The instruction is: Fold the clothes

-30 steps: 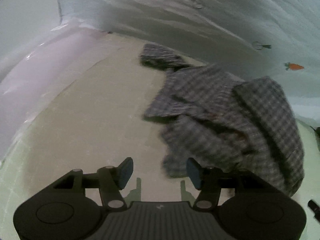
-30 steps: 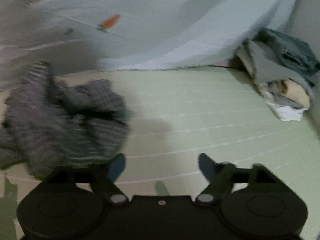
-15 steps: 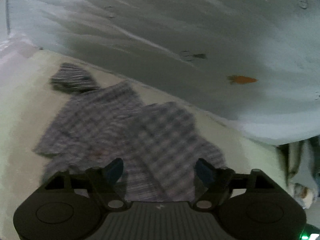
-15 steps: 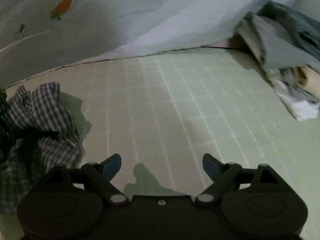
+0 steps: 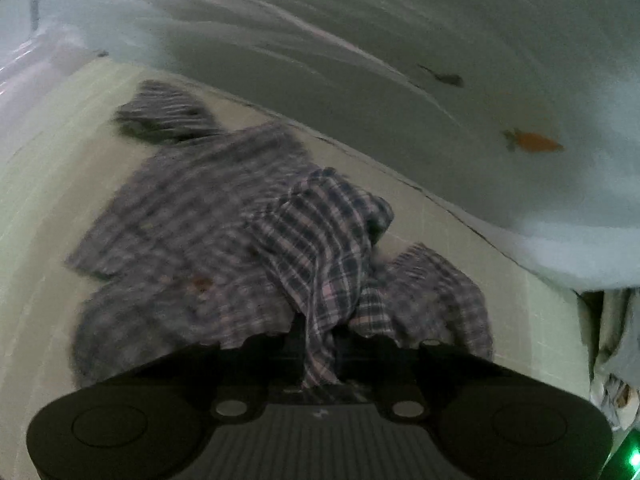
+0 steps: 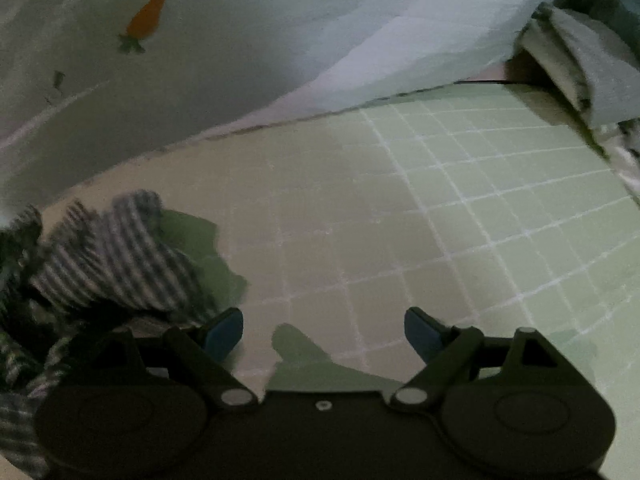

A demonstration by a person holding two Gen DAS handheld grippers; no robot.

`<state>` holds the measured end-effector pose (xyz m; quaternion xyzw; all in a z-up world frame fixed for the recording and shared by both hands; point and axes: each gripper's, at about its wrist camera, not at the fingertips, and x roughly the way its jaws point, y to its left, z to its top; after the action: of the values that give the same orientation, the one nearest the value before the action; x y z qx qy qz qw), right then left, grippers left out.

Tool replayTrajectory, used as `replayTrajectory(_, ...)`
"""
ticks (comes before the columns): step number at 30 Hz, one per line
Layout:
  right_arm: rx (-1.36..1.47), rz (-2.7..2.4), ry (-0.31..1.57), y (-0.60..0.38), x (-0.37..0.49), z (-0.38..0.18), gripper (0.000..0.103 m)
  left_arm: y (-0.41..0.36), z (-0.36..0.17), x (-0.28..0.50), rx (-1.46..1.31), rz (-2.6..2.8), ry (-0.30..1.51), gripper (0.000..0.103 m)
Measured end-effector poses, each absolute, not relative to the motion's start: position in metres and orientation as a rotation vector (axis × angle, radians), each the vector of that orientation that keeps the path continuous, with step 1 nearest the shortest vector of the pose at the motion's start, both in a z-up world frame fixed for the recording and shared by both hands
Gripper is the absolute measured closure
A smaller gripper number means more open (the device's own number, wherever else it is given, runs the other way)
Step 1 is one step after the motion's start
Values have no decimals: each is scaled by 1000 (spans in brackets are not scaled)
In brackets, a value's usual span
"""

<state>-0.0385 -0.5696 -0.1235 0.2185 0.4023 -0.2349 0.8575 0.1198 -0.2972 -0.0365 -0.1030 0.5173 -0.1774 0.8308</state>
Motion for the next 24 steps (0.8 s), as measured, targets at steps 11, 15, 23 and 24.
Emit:
replayTrajectory(11,640,-175,807,-558,35,-124,50,-233,-58,100,-335,-267,1144,89)
replayTrajectory(15,564,-209,760,-557,24,-114,99,-236,-54,104,-325,-282,1130,92)
replayTrajectory(23,406,-675,587,-601,-104,-62,100,-282,-25,91,-259,-495,1034,96)
replayTrajectory(24,383,-748,581,-606,-125,-57,100,-289,-24,85,-243,-527,1029,96)
